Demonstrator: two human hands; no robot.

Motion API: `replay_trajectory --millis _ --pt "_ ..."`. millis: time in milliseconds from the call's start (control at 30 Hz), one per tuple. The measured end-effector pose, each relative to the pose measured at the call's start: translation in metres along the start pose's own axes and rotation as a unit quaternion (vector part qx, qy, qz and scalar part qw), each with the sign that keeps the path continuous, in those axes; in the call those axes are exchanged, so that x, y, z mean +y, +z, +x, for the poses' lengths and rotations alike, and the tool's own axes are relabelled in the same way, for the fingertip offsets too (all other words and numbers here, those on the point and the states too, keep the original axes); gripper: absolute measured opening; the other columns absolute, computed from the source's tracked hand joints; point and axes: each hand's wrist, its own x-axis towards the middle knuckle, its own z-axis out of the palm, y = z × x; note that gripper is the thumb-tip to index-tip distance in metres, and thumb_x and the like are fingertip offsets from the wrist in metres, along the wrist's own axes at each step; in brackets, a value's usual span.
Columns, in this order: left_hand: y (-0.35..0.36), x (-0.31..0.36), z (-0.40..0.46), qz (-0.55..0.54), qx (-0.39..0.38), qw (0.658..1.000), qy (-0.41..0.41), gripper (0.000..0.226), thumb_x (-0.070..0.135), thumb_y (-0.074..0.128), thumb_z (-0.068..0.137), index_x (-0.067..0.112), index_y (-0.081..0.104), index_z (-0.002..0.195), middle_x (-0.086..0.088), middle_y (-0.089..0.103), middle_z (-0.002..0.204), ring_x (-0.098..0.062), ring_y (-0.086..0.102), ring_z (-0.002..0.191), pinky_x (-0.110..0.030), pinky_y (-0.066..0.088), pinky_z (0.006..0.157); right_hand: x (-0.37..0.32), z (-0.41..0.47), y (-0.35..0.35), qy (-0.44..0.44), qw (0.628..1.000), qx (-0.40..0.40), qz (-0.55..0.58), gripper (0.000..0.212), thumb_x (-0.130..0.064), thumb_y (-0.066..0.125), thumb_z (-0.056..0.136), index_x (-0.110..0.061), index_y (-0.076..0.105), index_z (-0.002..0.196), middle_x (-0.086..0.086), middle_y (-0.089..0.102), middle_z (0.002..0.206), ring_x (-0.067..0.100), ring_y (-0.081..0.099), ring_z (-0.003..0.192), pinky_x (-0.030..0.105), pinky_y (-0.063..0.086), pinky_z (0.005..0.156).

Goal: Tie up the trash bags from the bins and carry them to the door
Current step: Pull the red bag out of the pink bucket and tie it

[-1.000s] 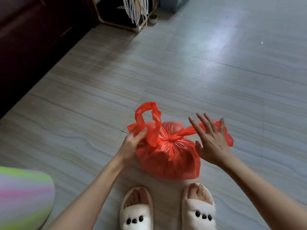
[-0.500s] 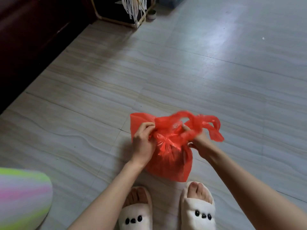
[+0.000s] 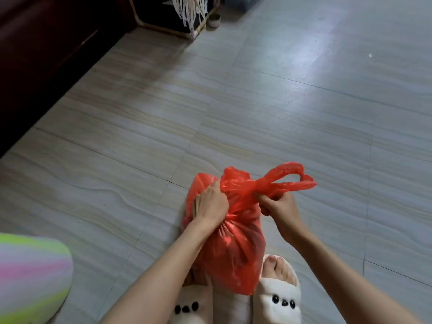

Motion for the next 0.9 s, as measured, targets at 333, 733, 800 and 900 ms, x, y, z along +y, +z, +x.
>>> replay_trajectory --millis 333,733,800,900 --pt "0.014 0.003 -0.015 0.220 -0.028 0.970 0.100 0.071 0.060 0.018 0.091 0.008 0.038 0.135 -0.021 0.052 0.128 -0.036 0.050 0.118 -0.046 0.028 0.104 -0.034 -0.001 -0.003 -0.100 0.990 -0.089 -0.047 0.026 -0.006 0.060 0.073 -0.023 0.066 0.092 -0.015 0.070 0.086 -0.002 0.063 0.074 0.009 0.046 0.065" --pt "-0.020 -0.023 0.004 -0.217 -0.137 0.966 0.030 0.035 0.031 0.045 0.088 0.010 0.073 0.088 -0.013 0.073 0.096 -0.027 0.065 0.099 -0.031 0.048 0.094 -0.003 0.017 -0.014 -0.333 0.754 -0.113 -0.555 0.028 -0.012 0.054 0.077 -0.024 0.050 0.102 0.009 0.058 0.082 0.034 0.060 0.063 0.036 0.046 0.046" --pt "-0.020 -0.019 -0.001 -0.043 -0.117 0.984 0.129 0.029 0.025 0.043 0.093 0.011 0.065 0.106 -0.015 0.070 0.106 -0.030 0.061 0.107 -0.028 0.045 0.085 -0.007 0.017 -0.015 -0.336 0.752 -0.091 -0.560 0.025 -0.013 0.051 0.077 -0.024 0.052 0.100 0.008 0.060 0.083 0.033 0.061 0.059 0.037 0.049 0.044" --pt "-0.017 -0.008 -0.008 0.162 -0.076 0.968 0.177 0.046 0.019 0.041 0.086 0.024 0.045 0.131 -0.020 0.060 0.123 -0.040 0.054 0.114 -0.042 0.044 0.091 -0.018 0.010 -0.013 -0.369 0.754 -0.042 -0.542 0.023 -0.022 0.043 0.078 -0.018 0.060 0.092 0.002 0.064 0.074 0.022 0.061 0.051 0.026 0.045 0.038"
